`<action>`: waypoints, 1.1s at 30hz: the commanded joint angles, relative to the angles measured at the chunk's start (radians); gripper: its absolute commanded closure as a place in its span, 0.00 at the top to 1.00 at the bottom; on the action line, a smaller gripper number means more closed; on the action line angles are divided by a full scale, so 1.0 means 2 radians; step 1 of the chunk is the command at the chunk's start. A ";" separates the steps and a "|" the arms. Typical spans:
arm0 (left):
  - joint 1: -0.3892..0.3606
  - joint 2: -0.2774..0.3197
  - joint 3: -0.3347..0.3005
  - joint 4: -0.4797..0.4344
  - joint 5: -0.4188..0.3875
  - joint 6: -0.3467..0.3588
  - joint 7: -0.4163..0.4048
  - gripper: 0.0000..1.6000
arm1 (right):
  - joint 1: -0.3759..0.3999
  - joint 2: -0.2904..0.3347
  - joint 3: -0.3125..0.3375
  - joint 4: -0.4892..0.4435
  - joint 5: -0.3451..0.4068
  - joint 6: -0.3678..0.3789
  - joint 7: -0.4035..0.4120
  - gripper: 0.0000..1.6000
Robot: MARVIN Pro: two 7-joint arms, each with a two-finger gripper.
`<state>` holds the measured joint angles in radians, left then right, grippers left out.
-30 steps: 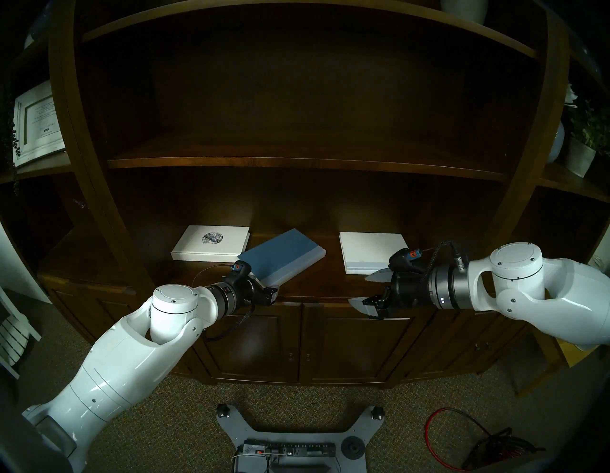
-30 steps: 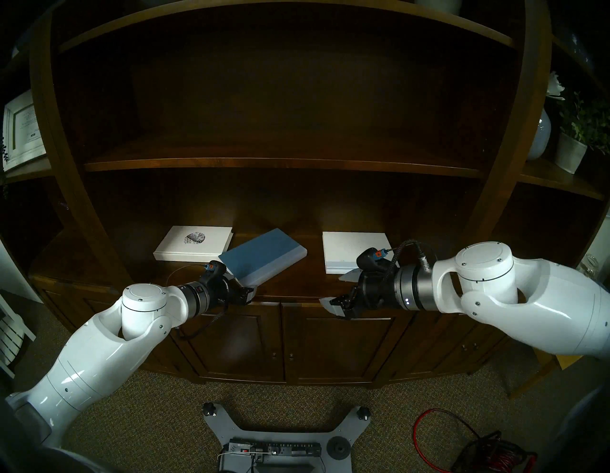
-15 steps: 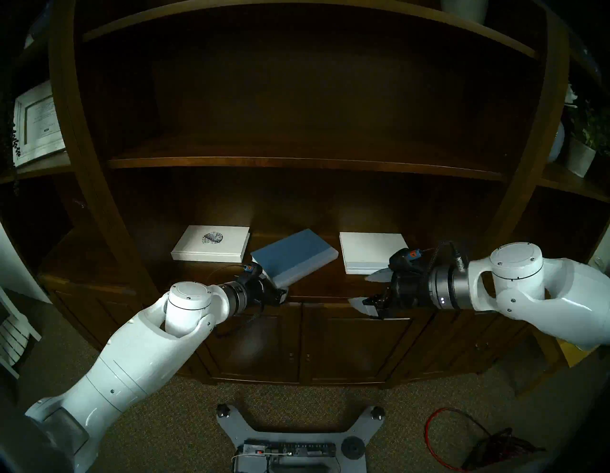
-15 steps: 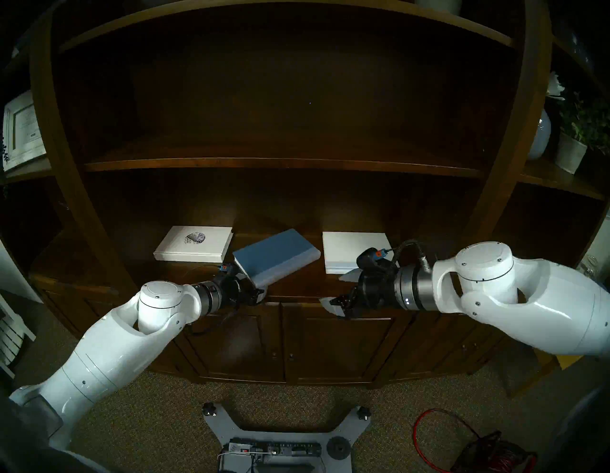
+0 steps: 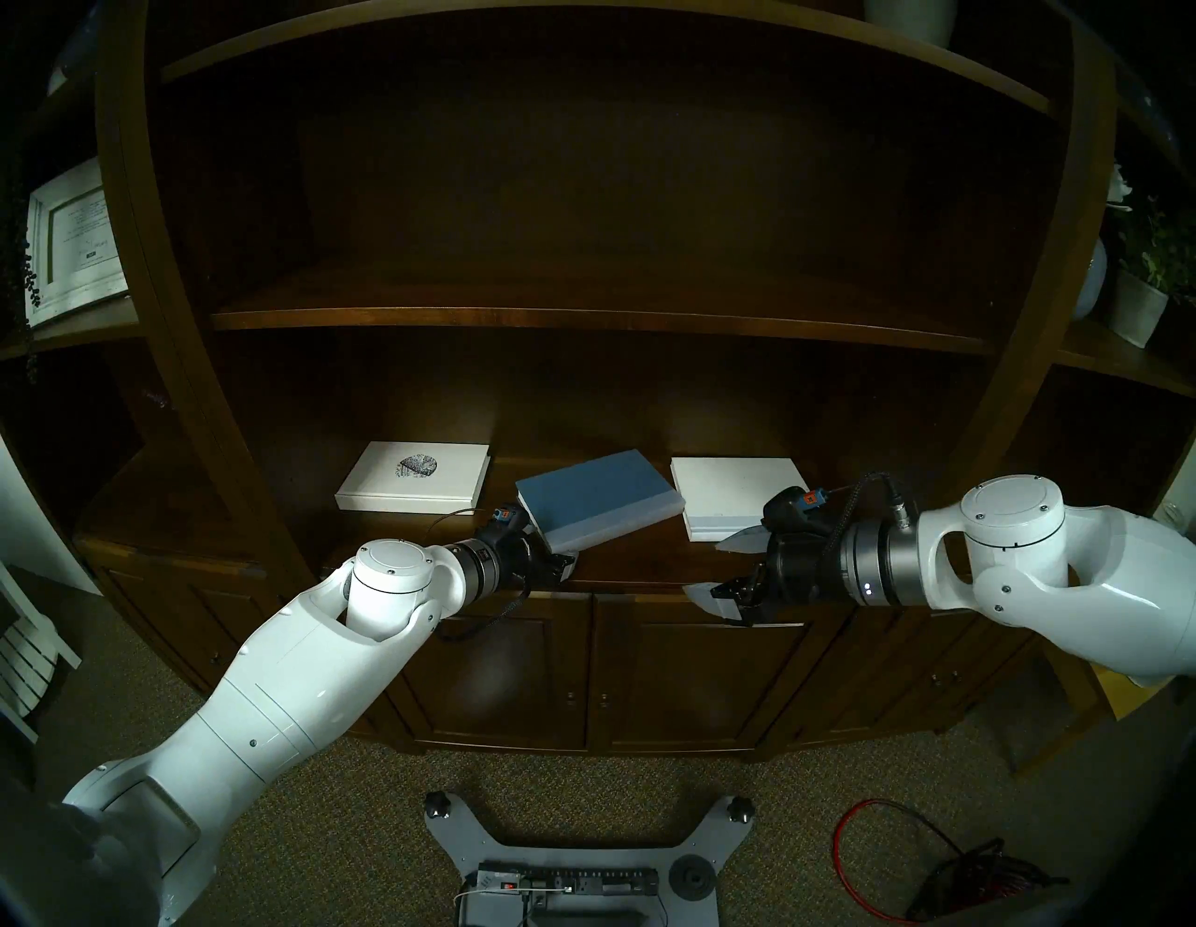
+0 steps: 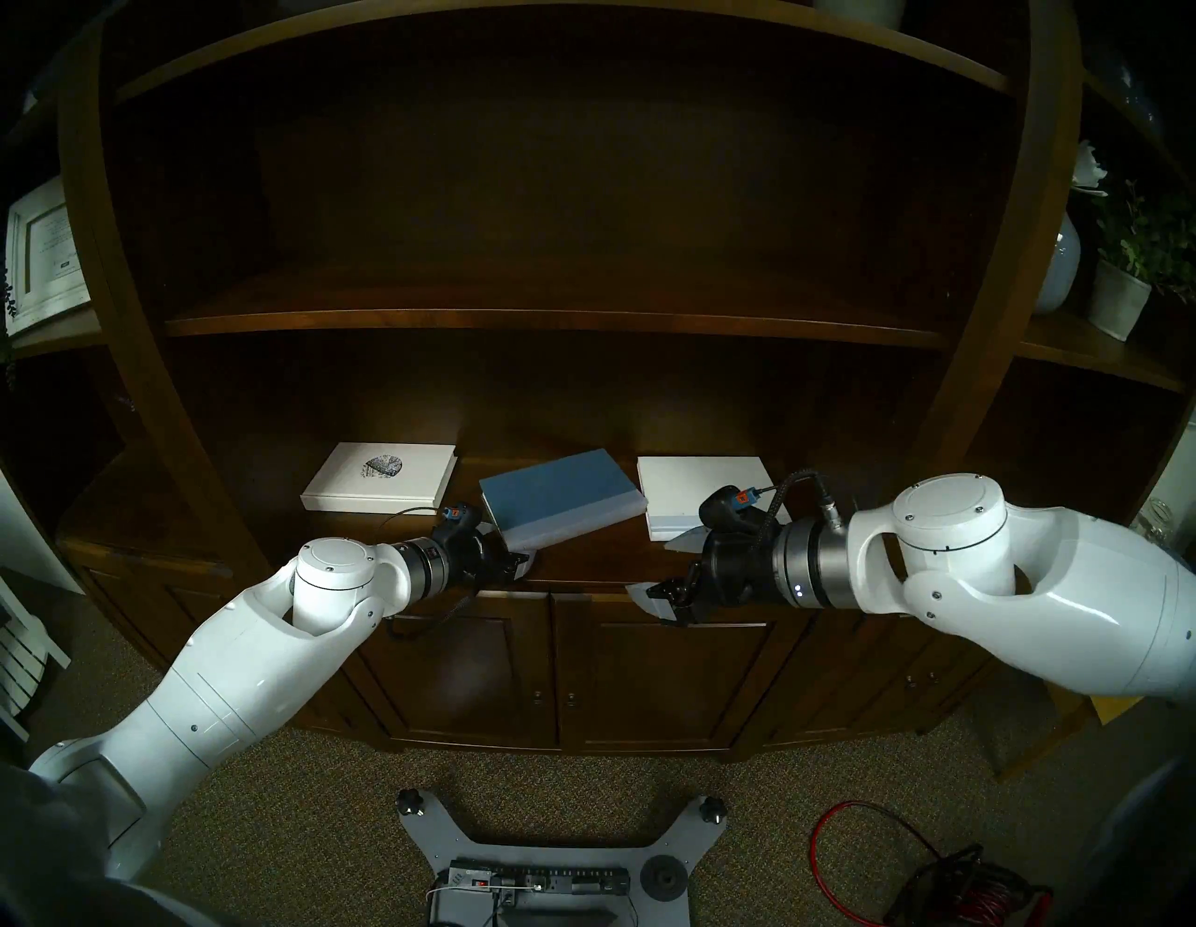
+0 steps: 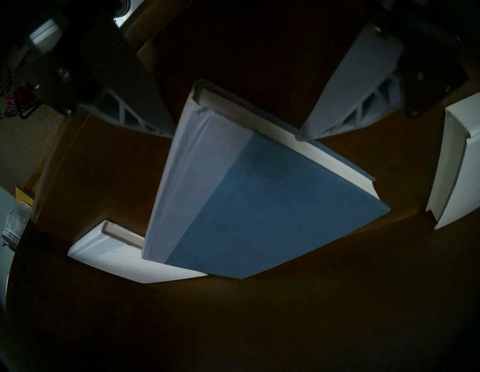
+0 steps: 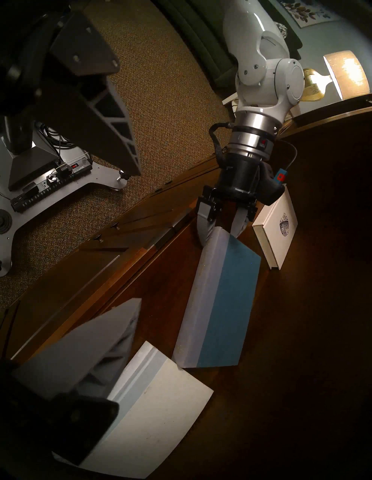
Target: Close the books and align them horizontally on the shelf
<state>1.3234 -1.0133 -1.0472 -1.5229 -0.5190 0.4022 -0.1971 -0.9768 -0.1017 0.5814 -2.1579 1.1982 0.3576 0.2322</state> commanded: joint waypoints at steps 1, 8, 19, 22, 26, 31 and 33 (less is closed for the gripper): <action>-0.055 -0.015 -0.022 0.019 0.003 -0.017 0.004 1.00 | 0.009 0.000 0.011 -0.001 0.001 -0.006 -0.001 1.00; -0.072 -0.028 -0.023 0.023 0.017 -0.022 0.010 1.00 | 0.009 0.000 0.010 -0.001 0.000 -0.006 -0.001 1.00; -0.058 -0.022 -0.021 -0.025 0.035 -0.032 0.022 1.00 | 0.009 0.000 0.011 -0.001 0.001 -0.007 -0.001 1.00; -0.057 -0.020 -0.022 -0.031 0.039 -0.033 0.026 1.00 | 0.008 0.000 0.012 -0.001 0.001 -0.007 -0.001 1.00; -0.045 -0.011 -0.032 -0.060 0.030 -0.030 0.019 1.00 | 0.009 0.000 0.011 -0.001 0.001 -0.007 -0.001 1.00; -0.027 -0.008 -0.034 -0.091 0.012 -0.039 -0.003 1.00 | 0.009 0.000 0.010 -0.001 0.000 -0.005 -0.001 1.00; -0.013 -0.004 -0.031 -0.102 0.005 -0.036 -0.013 1.00 | 0.009 0.000 0.010 -0.001 0.000 -0.005 -0.001 1.00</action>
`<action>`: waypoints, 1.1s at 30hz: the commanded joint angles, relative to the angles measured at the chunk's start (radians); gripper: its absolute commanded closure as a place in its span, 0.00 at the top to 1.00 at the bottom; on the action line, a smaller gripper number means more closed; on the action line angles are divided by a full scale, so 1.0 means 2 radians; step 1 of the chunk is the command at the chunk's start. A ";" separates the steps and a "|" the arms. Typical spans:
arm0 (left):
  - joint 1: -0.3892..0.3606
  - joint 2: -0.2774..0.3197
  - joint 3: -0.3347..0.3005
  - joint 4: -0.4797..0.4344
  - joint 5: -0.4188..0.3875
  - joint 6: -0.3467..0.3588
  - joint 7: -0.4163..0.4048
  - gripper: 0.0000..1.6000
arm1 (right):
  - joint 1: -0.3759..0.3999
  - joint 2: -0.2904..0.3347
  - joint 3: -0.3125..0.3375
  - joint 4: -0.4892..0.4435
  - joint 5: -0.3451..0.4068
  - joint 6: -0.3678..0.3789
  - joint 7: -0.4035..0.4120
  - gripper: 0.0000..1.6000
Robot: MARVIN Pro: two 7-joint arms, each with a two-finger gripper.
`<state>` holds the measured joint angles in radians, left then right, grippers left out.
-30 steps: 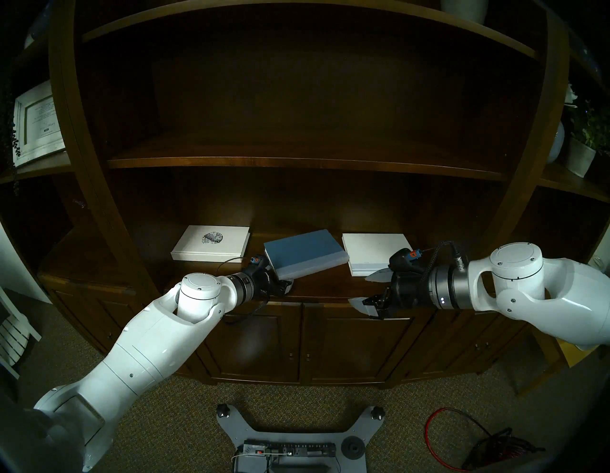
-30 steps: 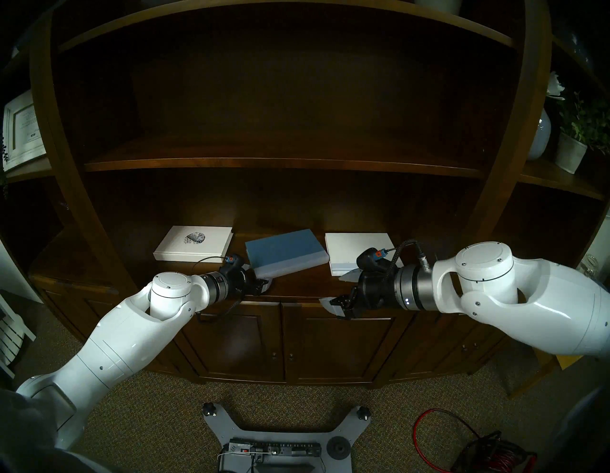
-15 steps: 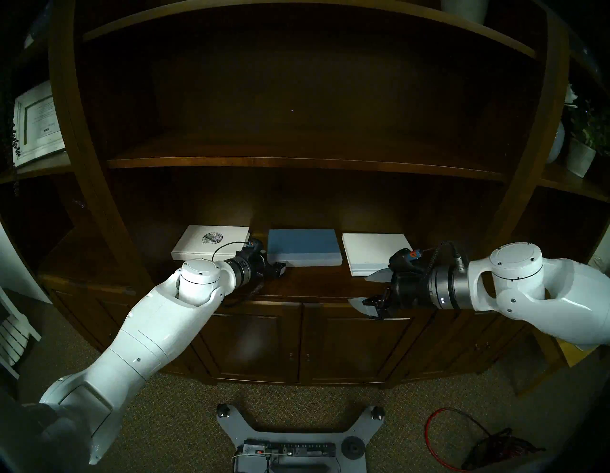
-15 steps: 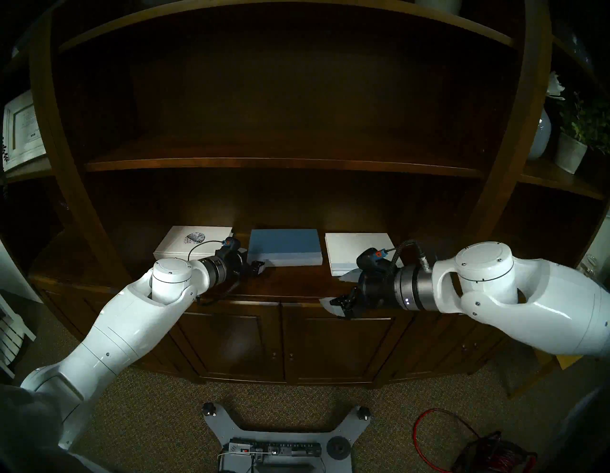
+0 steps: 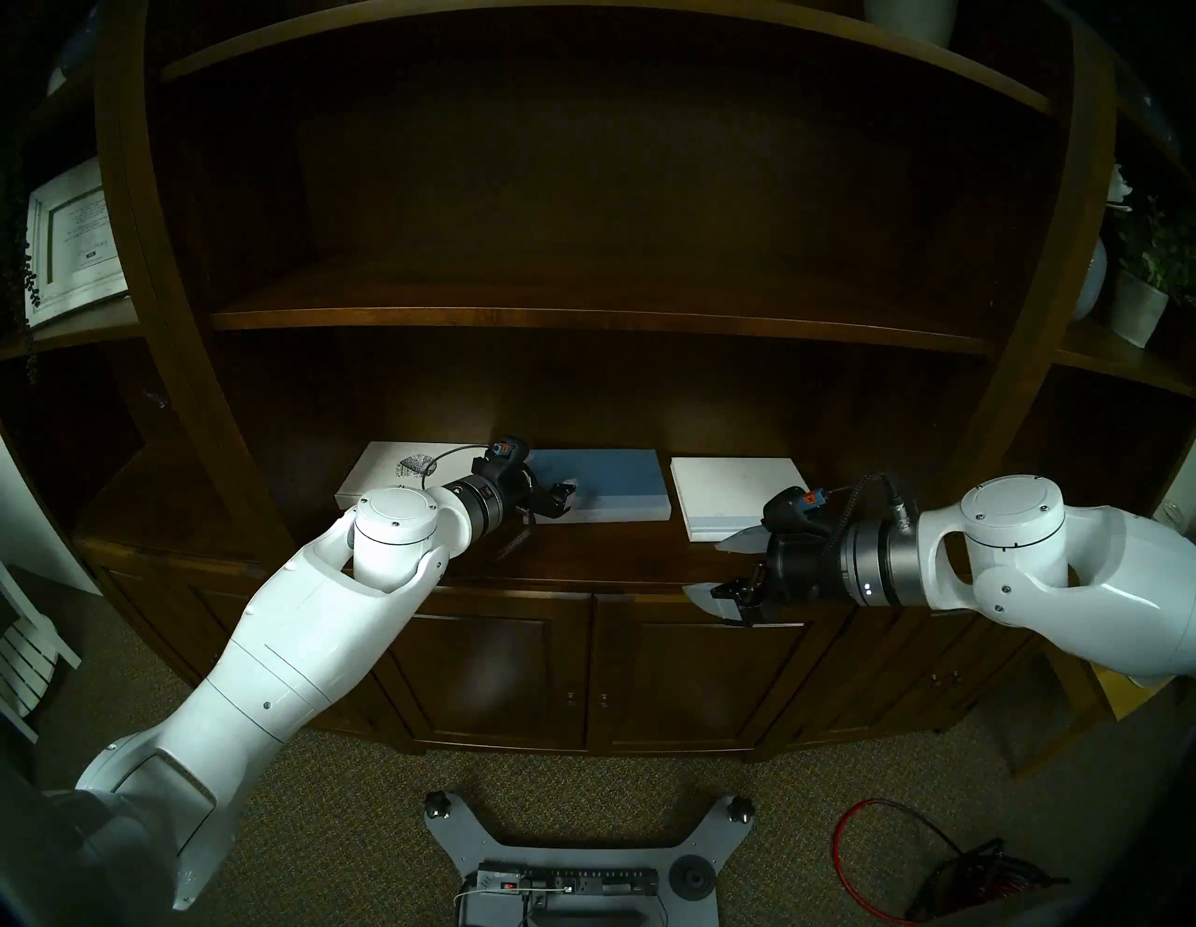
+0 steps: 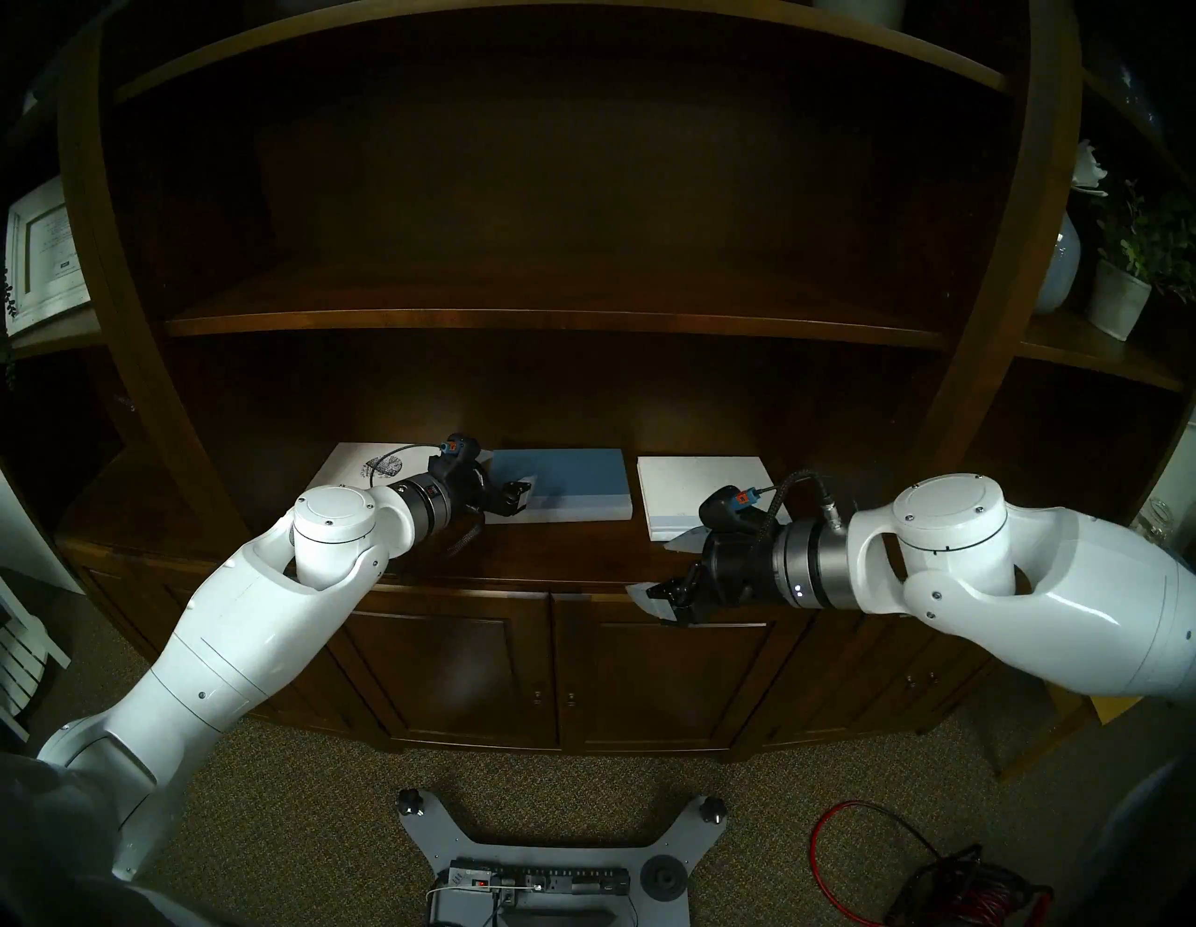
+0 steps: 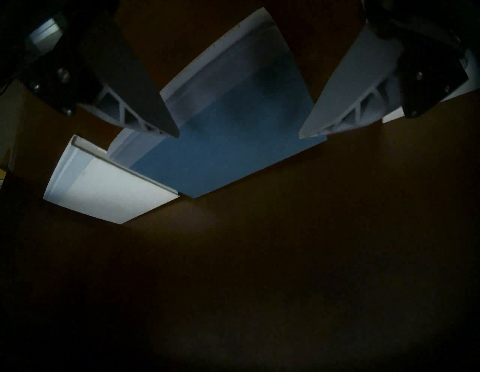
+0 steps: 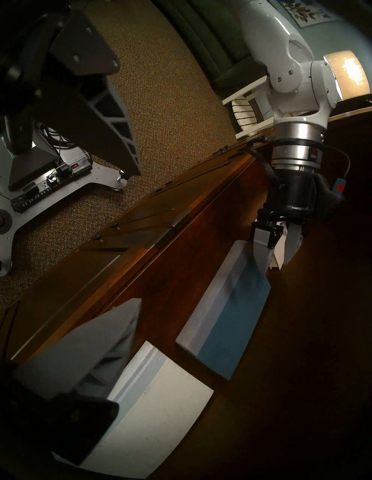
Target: Close the books and align them horizontally on the shelf
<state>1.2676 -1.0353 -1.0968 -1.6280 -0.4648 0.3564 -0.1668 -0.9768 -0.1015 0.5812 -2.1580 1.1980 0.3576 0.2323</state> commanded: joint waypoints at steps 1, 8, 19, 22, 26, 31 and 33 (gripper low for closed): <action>0.024 0.009 -0.003 -0.057 -0.026 -0.009 -0.033 1.00 | 0.009 0.000 0.010 -0.001 0.000 -0.005 -0.001 1.00; 0.078 0.032 0.010 -0.097 -0.043 -0.002 -0.059 1.00 | 0.009 0.000 0.009 -0.001 0.000 -0.004 -0.001 1.00; 0.160 0.047 -0.018 -0.167 -0.070 0.016 -0.012 1.00 | 0.009 0.000 0.010 -0.001 0.000 -0.006 -0.001 1.00; 0.171 0.031 -0.028 -0.180 -0.068 0.033 0.019 1.00 | 0.009 0.000 0.010 -0.001 0.001 -0.006 -0.001 1.00; 0.171 -0.003 -0.039 -0.191 -0.057 0.080 0.064 1.00 | 0.009 0.000 0.011 -0.001 0.001 -0.007 -0.001 1.00; 0.134 -0.035 -0.015 -0.160 -0.058 0.104 0.119 1.00 | 0.009 0.000 0.011 -0.001 0.001 -0.007 -0.001 1.00; 0.119 -0.040 -0.009 -0.148 -0.062 0.109 0.128 1.00 | 0.009 0.000 0.011 -0.001 0.001 -0.007 -0.001 1.00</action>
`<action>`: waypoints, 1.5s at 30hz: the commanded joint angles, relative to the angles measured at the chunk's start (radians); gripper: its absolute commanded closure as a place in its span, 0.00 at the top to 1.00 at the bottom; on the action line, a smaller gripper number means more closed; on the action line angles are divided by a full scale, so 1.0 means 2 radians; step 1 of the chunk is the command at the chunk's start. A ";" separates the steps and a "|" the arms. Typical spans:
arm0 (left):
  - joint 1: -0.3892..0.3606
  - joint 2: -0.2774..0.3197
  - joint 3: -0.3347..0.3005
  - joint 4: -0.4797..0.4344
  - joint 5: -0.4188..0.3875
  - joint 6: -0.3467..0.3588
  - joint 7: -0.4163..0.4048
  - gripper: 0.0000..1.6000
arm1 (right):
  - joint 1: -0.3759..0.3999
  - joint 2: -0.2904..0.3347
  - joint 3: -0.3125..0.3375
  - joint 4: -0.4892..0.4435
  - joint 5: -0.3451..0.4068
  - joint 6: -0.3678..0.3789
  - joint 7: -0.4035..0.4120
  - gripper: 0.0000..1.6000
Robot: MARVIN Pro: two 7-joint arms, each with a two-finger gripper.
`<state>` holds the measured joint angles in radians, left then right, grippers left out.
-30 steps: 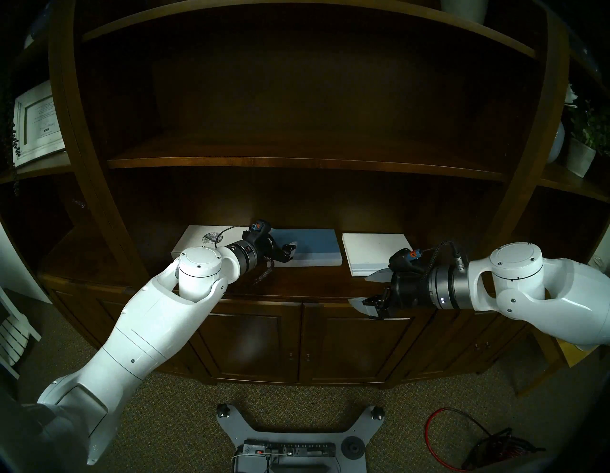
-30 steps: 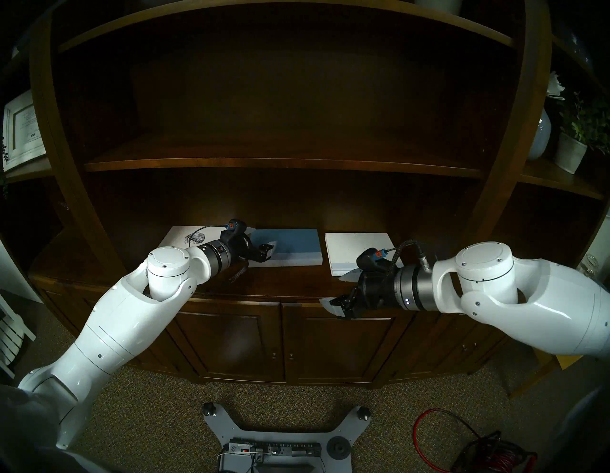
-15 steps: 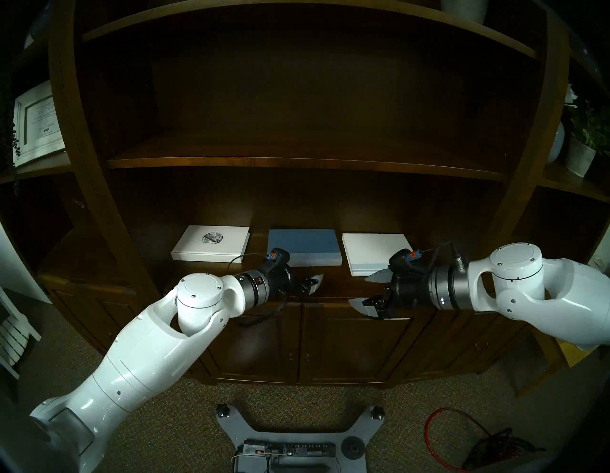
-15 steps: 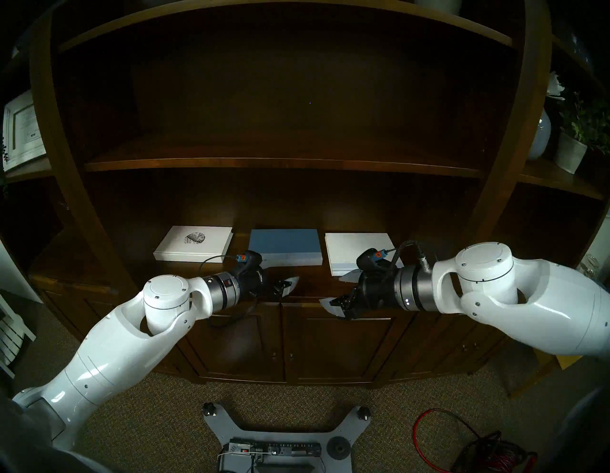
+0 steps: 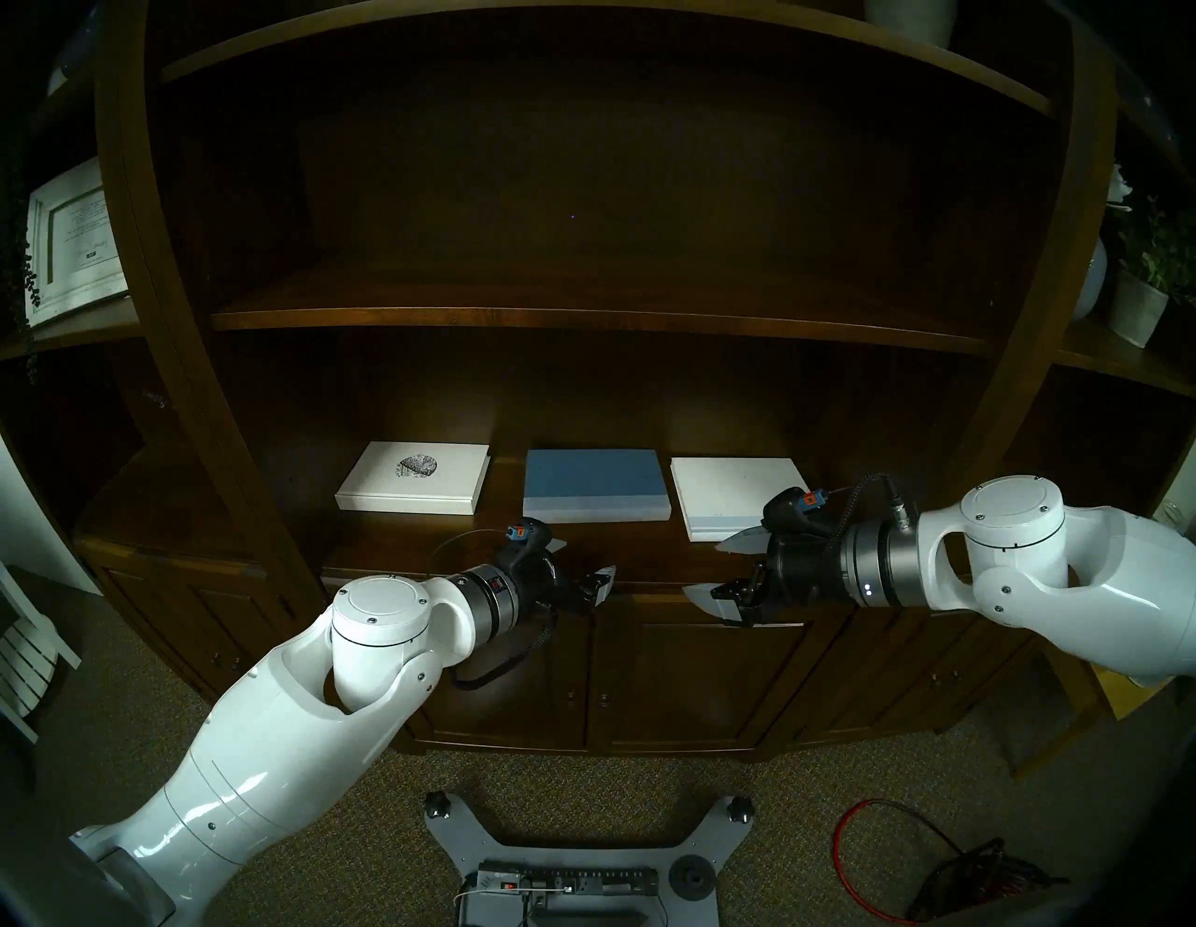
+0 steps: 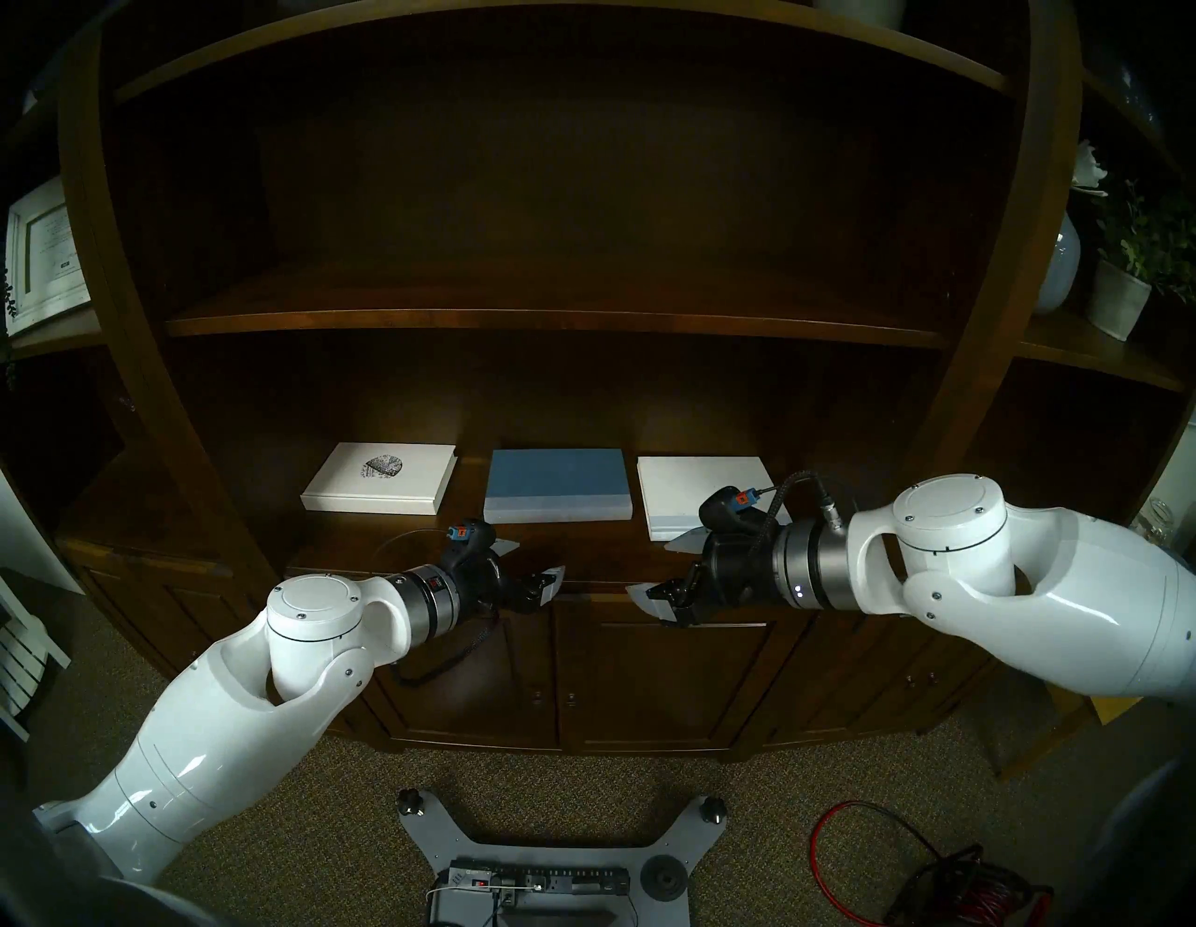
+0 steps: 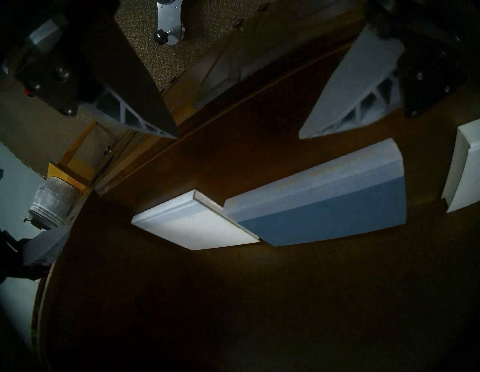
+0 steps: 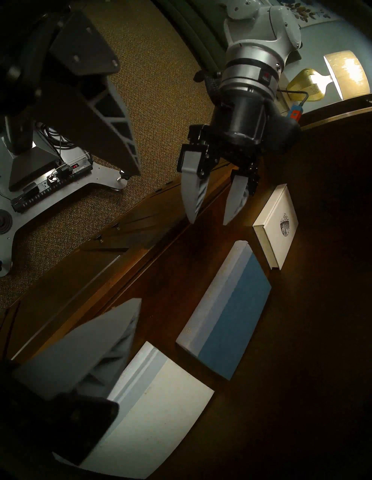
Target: Close the books and align them horizontally on the shelf
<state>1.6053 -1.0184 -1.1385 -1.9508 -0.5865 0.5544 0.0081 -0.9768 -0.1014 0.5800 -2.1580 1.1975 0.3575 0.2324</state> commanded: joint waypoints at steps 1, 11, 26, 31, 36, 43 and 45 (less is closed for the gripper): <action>-0.054 -0.064 0.009 0.022 0.007 0.014 0.046 1.00 | 0.009 0.000 0.012 -0.001 0.001 -0.007 -0.001 1.00; -0.092 -0.106 0.006 0.086 0.023 0.015 0.066 1.00 | 0.009 0.000 0.011 -0.001 0.001 -0.006 -0.001 1.00; -0.147 -0.134 0.006 0.185 0.065 -0.010 0.022 1.00 | 0.009 0.000 0.011 -0.001 0.001 -0.006 -0.001 1.00; -0.157 -0.141 0.004 0.198 0.074 -0.014 0.012 1.00 | 0.009 0.000 0.011 -0.001 0.001 -0.006 -0.001 1.00; -0.186 -0.149 0.013 0.231 0.080 -0.017 0.001 1.00 | 0.009 0.000 0.011 -0.001 0.001 -0.006 -0.001 1.00; -0.196 -0.154 0.015 0.236 0.080 -0.014 -0.005 1.00 | 0.009 0.000 0.011 -0.001 0.001 -0.006 -0.001 1.00; -0.181 -0.145 0.011 0.206 0.072 -0.006 -0.012 1.00 | 0.009 0.000 0.011 -0.001 0.001 -0.006 -0.001 1.00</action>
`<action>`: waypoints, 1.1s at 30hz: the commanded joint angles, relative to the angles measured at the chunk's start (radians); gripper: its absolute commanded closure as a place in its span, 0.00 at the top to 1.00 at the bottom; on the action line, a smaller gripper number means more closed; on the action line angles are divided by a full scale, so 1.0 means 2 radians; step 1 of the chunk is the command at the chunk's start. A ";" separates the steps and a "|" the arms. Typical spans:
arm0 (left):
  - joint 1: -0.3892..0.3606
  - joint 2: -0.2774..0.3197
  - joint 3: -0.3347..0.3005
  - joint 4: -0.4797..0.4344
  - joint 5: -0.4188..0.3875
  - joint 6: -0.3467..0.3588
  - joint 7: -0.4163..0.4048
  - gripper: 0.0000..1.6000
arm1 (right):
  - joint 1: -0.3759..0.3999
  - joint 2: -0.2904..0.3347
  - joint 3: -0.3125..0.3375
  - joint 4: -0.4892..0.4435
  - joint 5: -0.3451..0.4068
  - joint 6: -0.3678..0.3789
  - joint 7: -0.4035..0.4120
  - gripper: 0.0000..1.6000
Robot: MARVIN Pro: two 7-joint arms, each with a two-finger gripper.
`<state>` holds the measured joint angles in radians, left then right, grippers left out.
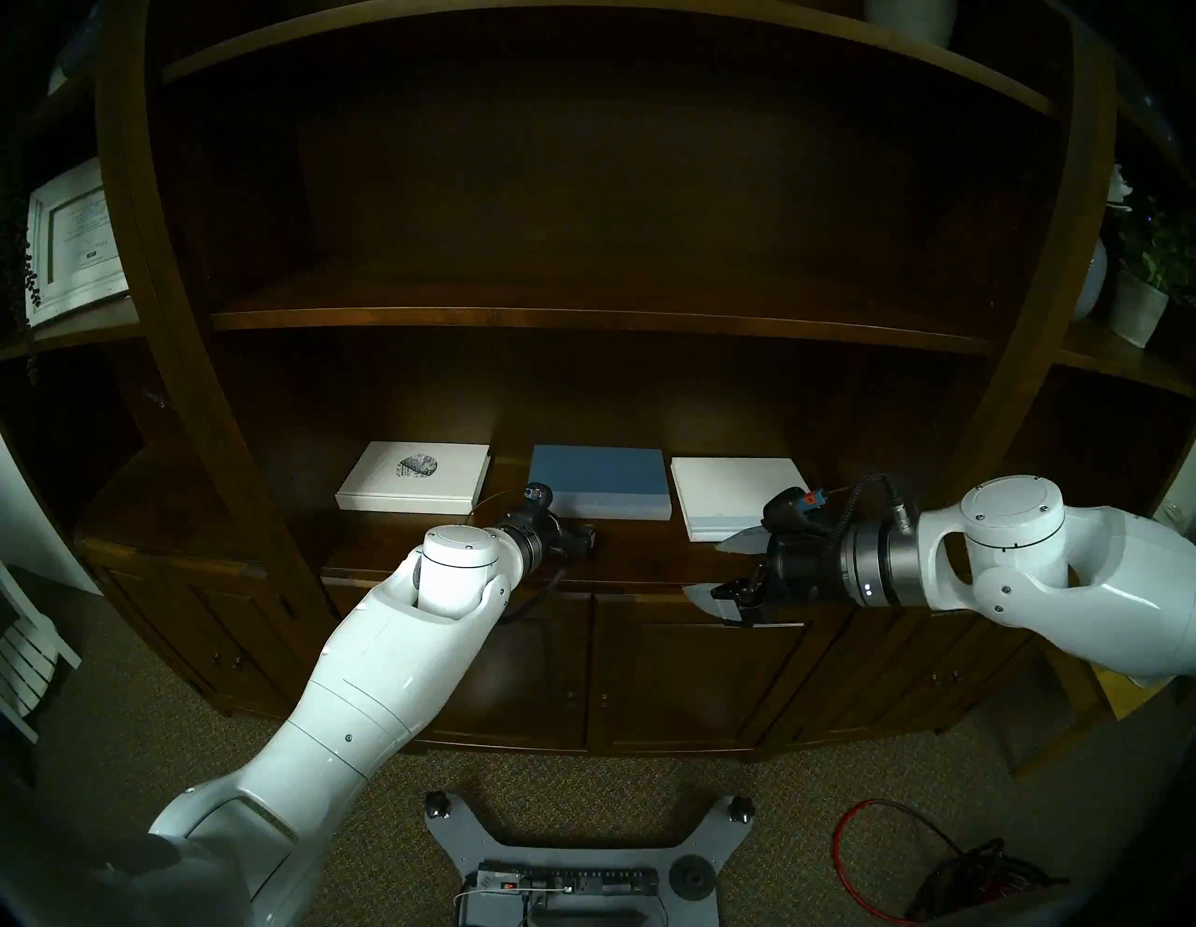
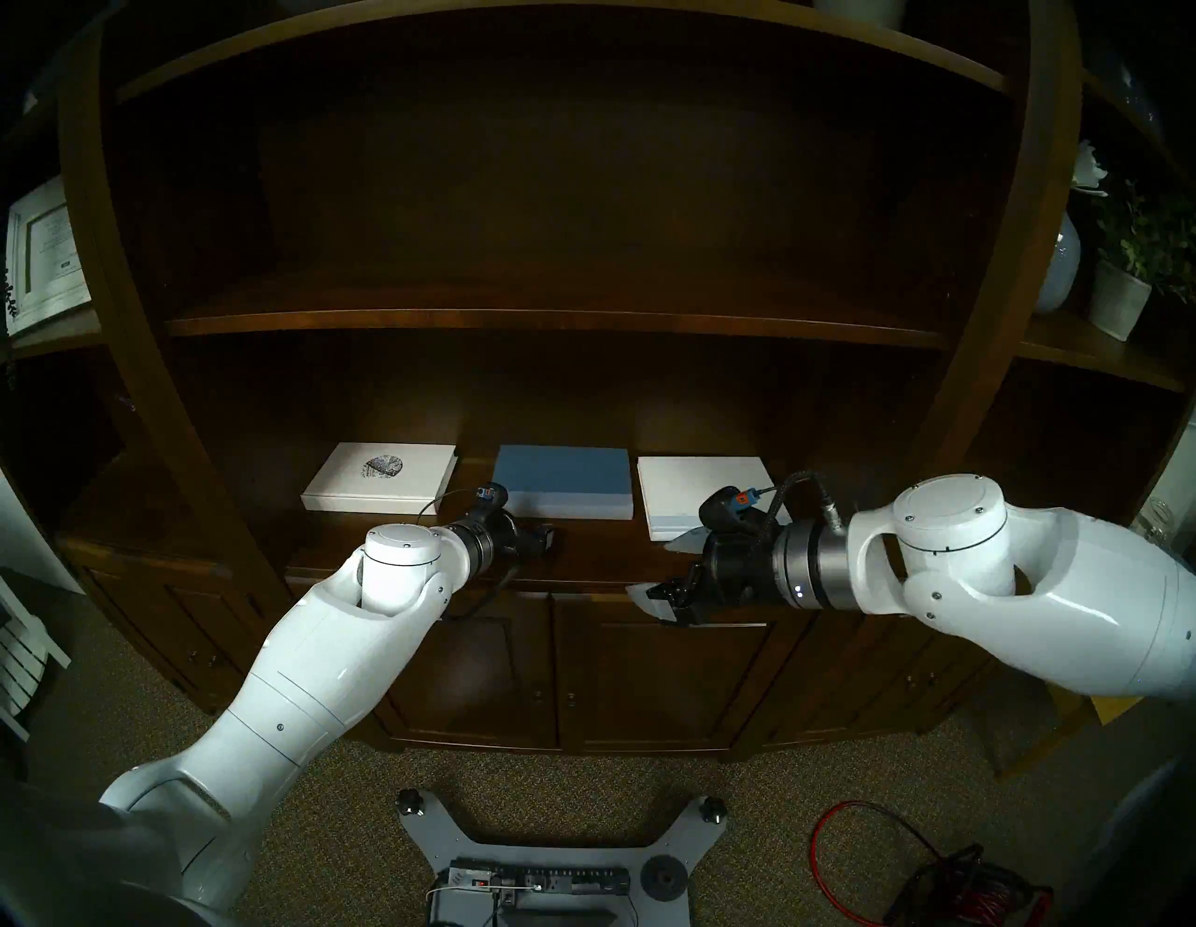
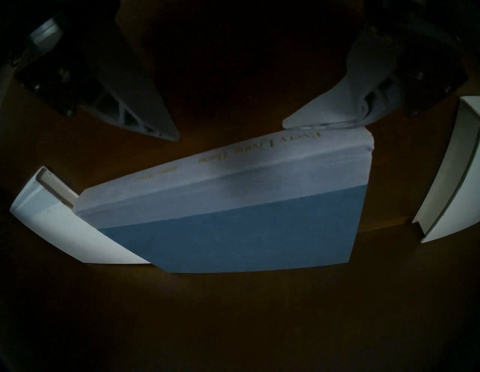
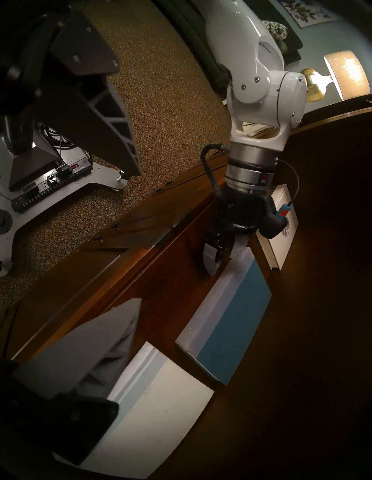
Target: Close the books and align them horizontally on the shelf
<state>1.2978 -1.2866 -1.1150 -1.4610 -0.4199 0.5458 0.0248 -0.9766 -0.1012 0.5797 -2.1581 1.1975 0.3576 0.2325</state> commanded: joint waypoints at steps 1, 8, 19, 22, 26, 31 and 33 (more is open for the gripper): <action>-0.027 -0.011 -0.001 -0.039 -0.011 -0.001 -0.020 1.00 | 0.009 0.000 0.011 -0.001 0.001 -0.006 -0.001 1.00; 0.006 0.015 -0.005 -0.079 -0.024 -0.002 -0.046 1.00 | 0.009 0.000 0.010 -0.001 0.000 -0.005 -0.001 1.00; 0.064 0.073 -0.050 -0.146 -0.038 -0.002 -0.057 1.00 | 0.009 0.000 0.009 -0.001 0.000 -0.004 -0.001 1.00; 0.073 0.085 -0.066 -0.157 -0.040 -0.006 -0.059 1.00 | 0.009 0.000 0.009 -0.001 0.000 -0.004 -0.001 1.00; 0.089 0.104 -0.094 -0.182 -0.046 -0.009 -0.062 1.00 | 0.009 0.000 0.008 -0.001 0.000 -0.004 -0.001 1.00; 0.120 0.131 -0.138 -0.213 -0.056 -0.009 -0.064 1.00 | 0.009 0.000 0.009 -0.001 0.000 -0.004 -0.001 1.00; 0.137 0.143 -0.159 -0.233 -0.062 -0.006 -0.065 1.00 | 0.010 0.000 0.009 -0.001 0.000 -0.004 -0.001 1.00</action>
<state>1.5078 -1.0878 -1.3095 -1.8011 -0.5158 0.5510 -0.0995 -0.9765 -0.1010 0.5769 -2.1581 1.1968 0.3581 0.2326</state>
